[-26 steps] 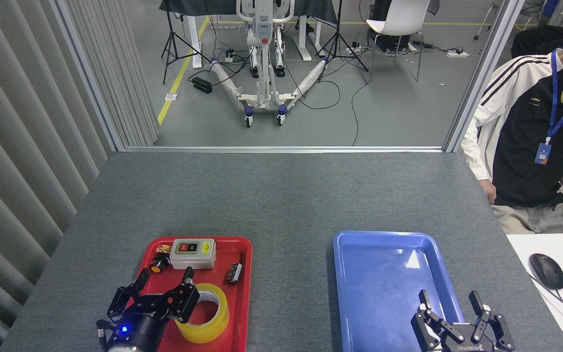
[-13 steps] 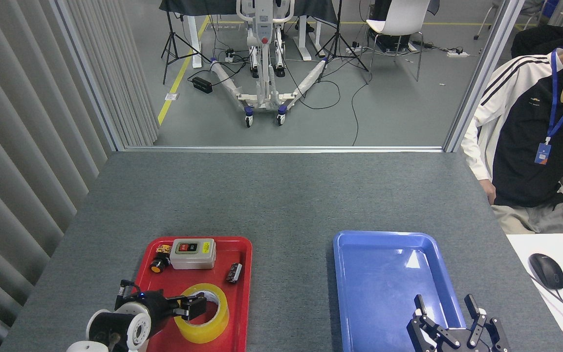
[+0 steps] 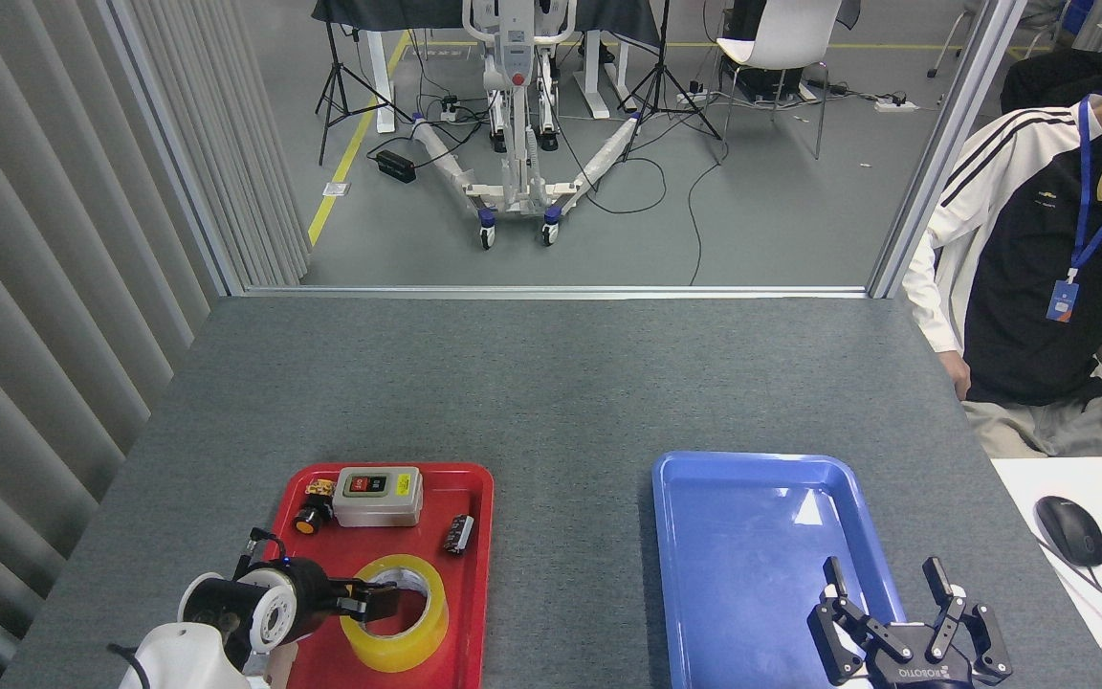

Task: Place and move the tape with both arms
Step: 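Grasp the yellow tape roll with the left gripper and lift it, then carry the tape roll with the left gripper toward the blue tray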

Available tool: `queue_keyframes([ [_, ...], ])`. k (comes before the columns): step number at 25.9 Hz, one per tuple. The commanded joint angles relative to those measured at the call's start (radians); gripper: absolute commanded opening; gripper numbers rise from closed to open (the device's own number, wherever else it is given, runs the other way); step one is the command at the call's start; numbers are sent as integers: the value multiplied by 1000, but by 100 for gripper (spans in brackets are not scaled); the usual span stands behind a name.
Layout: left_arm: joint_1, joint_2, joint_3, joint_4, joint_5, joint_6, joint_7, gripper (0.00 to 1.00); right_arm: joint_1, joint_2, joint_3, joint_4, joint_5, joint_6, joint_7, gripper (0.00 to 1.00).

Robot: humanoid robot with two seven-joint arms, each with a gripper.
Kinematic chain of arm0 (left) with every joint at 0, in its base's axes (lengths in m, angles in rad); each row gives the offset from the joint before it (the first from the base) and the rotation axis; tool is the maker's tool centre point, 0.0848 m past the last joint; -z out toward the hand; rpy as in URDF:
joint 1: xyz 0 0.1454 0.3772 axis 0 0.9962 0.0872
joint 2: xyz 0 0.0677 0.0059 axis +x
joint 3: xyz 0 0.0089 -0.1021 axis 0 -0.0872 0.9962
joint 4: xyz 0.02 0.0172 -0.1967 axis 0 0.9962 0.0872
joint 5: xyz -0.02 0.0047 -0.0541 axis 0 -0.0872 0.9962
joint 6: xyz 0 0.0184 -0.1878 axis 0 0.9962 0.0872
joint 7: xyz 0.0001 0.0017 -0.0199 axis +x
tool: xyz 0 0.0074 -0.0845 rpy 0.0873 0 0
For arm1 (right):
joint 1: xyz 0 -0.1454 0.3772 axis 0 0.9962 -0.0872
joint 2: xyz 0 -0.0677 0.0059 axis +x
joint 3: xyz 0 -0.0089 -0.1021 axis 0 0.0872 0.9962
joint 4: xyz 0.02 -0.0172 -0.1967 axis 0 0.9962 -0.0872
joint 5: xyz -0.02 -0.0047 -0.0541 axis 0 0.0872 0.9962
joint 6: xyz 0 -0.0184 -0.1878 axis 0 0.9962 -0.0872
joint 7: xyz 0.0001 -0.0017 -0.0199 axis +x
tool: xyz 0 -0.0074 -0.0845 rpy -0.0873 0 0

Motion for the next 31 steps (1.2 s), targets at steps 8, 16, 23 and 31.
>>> queue_keyframes([
  [8,-37,-25,51,49,-39,-263,-114,0,-22,31,-2,-1,-6,-4,10,99],
  [16,-83,-98,195,-17,488,-634,-93,0,-20,34,-16,0,-6,-6,11,99],
  [23,-43,-259,115,199,816,-634,-91,0,-20,34,-14,0,-6,-35,8,99],
  [31,-21,-262,111,191,858,-634,-88,0,17,-61,-43,3,-95,-566,-42,100],
])
